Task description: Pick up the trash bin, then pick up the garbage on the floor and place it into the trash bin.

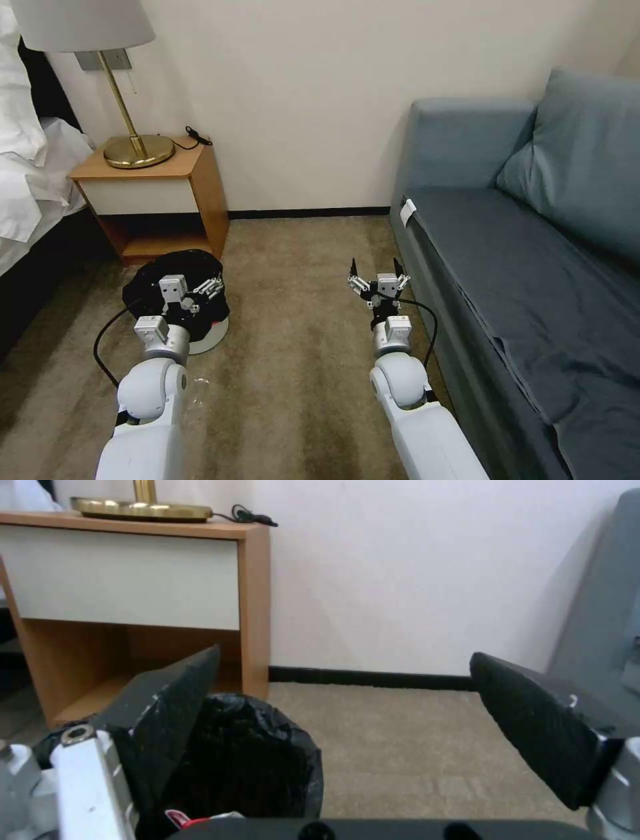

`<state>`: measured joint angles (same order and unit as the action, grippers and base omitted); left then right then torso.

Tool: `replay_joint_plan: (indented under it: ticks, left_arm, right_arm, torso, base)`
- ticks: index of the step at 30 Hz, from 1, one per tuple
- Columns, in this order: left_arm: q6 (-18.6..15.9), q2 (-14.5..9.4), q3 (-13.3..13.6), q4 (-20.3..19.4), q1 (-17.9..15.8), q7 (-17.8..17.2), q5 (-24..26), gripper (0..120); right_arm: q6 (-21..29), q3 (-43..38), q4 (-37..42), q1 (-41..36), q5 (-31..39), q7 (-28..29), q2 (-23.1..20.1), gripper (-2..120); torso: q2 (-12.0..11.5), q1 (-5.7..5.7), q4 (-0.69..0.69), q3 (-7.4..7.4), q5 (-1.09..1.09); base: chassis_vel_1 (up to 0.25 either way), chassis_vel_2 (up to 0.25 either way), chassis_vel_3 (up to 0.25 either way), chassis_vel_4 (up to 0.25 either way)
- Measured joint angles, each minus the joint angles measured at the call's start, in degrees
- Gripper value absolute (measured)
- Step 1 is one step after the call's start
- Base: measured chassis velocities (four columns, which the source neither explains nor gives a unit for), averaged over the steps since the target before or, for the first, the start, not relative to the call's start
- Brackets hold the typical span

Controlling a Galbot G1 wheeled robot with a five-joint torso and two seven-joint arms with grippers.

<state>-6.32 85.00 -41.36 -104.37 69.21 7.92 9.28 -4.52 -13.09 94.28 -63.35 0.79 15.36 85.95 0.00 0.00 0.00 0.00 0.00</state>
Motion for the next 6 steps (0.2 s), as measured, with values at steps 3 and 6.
replay_joint_plan:
  ticks: [3,6]
  left_arm:
    - [0.0,0.01,-0.03,-0.05,0.07,-0.05,-0.1,100]
    - [-0.02,0.02,-0.04,-0.07,0.09,-0.07,-0.11,100]
  right_arm:
    - [0.52,-0.13,0.29,-0.14,-0.1,-0.05,-0.14,100]
    - [0.68,-0.14,0.39,-0.17,-0.12,-0.09,-0.18,100]
  torso:
    - [0.0,0.0,0.0,0.0,0.0]
    - [0.0,0.0,0.0,0.0,0.0]
  base:
    - [0.0,0.0,0.0,0.0]
    - [0.0,0.0,0.0,0.0]
